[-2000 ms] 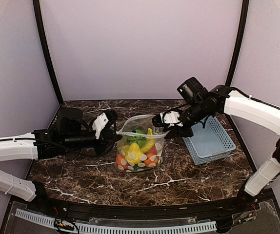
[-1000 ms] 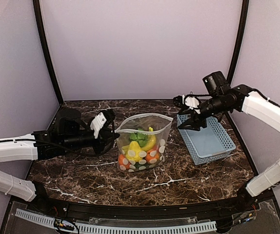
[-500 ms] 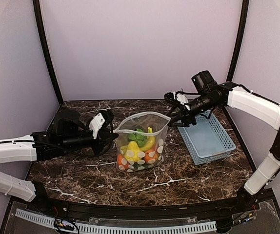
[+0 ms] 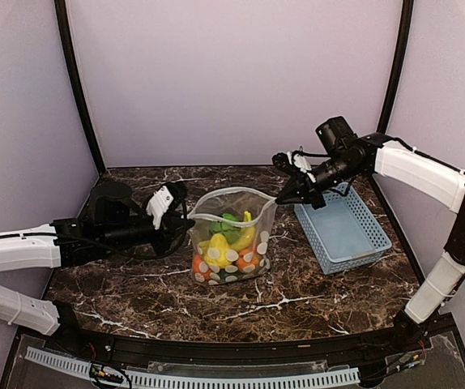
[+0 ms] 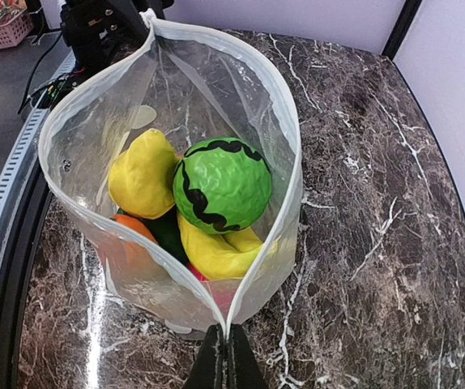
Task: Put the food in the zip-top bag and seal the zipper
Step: Adjust the zipper food storage bag at the center of the board.
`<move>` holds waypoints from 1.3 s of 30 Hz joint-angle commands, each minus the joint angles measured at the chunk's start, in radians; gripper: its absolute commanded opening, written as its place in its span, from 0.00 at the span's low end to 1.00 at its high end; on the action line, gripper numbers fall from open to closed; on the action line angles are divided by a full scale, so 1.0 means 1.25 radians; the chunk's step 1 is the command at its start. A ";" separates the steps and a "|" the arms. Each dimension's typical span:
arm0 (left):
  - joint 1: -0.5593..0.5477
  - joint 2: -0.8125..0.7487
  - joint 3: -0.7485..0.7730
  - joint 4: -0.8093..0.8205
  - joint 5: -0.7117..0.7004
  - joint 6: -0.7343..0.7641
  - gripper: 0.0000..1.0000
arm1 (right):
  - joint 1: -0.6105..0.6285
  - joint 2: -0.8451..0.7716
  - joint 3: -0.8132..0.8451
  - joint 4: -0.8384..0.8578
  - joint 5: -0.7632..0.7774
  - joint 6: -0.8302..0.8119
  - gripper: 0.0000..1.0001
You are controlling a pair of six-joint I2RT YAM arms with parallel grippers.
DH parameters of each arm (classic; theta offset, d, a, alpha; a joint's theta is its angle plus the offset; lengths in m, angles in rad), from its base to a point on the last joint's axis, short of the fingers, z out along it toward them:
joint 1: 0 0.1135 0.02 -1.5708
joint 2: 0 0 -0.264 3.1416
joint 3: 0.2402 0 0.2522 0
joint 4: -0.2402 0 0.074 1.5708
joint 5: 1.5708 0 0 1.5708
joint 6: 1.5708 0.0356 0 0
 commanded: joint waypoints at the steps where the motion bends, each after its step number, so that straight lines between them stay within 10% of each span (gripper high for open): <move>1: 0.009 -0.025 -0.014 0.009 -0.012 -0.014 0.01 | -0.004 -0.030 0.008 -0.016 0.011 -0.009 0.00; 34: 0.018 0.018 -0.045 0.172 0.161 -0.096 0.01 | -0.040 -0.145 -0.134 -0.087 0.109 -0.042 0.00; 39: 0.018 0.060 -0.062 0.251 0.219 -0.129 0.18 | -0.040 -0.144 -0.137 -0.078 0.103 -0.036 0.00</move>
